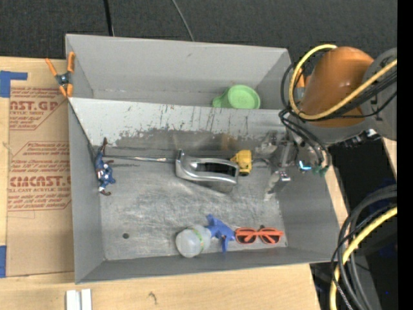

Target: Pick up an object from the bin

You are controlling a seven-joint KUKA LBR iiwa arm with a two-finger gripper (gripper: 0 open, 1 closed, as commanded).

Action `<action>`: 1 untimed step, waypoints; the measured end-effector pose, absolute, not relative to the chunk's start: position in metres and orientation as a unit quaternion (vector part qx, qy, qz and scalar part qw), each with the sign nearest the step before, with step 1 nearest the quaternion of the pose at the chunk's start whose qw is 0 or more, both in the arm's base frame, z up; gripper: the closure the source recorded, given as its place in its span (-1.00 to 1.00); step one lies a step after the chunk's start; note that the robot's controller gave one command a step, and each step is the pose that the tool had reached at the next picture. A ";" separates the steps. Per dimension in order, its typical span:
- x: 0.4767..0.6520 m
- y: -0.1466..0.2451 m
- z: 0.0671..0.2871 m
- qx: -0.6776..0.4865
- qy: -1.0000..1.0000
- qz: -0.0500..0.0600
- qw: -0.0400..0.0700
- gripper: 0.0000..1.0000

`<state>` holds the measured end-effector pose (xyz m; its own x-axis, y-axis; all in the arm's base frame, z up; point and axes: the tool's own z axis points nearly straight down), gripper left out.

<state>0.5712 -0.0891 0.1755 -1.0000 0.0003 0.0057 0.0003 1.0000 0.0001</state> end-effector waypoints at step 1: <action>0.573 -0.089 0.180 0.000 -1.000 0.000 -0.001 -1.00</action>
Offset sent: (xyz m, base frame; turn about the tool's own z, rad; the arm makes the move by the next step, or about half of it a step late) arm -0.0254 0.0669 0.0011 -0.3034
